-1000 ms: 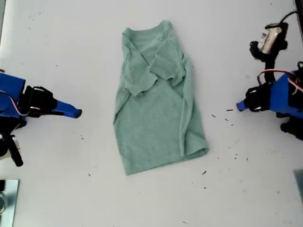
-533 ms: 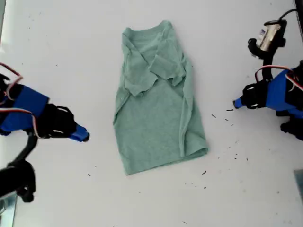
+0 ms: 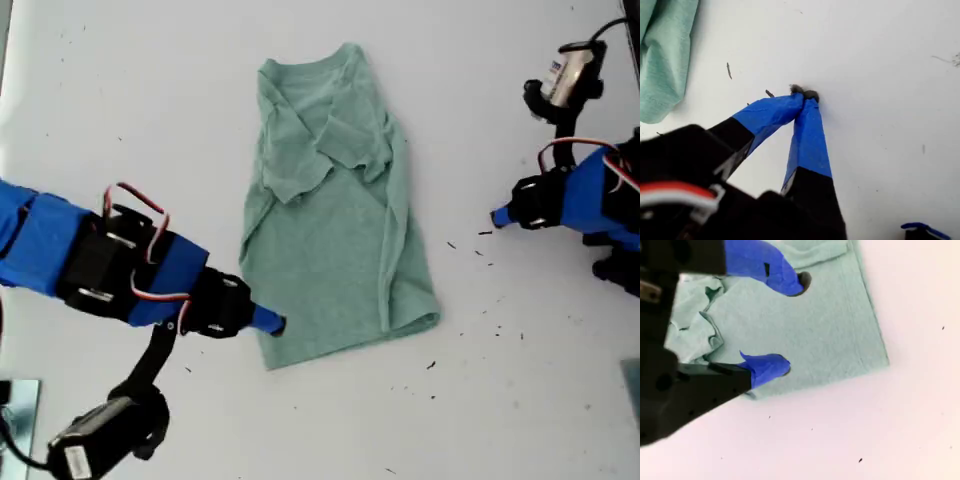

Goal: Fold t shirt

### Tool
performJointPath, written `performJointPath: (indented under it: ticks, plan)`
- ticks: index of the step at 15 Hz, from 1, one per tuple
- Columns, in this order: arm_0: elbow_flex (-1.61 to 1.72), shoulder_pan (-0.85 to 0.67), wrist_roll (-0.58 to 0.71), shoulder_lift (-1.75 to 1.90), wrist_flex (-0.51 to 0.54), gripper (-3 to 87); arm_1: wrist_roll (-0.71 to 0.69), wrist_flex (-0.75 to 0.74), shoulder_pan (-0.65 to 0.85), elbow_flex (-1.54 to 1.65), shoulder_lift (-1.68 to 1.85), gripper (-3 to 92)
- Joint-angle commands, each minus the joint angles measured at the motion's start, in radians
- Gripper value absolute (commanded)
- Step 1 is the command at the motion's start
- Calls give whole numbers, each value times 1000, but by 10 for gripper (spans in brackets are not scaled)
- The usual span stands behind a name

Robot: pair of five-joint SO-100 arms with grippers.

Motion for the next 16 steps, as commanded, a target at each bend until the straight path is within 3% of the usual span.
performJointPath:
  ticks: [1, 6, 7, 8, 10, 13, 16]
  plan:
    - [-52, -15, 3, -81, 2, 236, -9, -29, 8, 18, -12, -8]
    - [-55, -61, -43, -316, -15, 236, 15, 5, -18, 58, 92, -8]
    - [-55, -71, -43, -357, -21, 74, 23, 35, -20, 81, 167, -8]
    - [-55, -60, -48, -365, -25, -3, 32, 92, -20, 112, 281, -8]
    - [-9, -43, -100, -213, 20, -3, 52, 229, -44, 179, 575, -6]
    - [25, -44, -103, 52, 124, -3, 64, 241, -49, 186, 594, -6]
    - [0, -38, -94, 193, 160, -3, 63, 241, -51, 186, 595, -6]
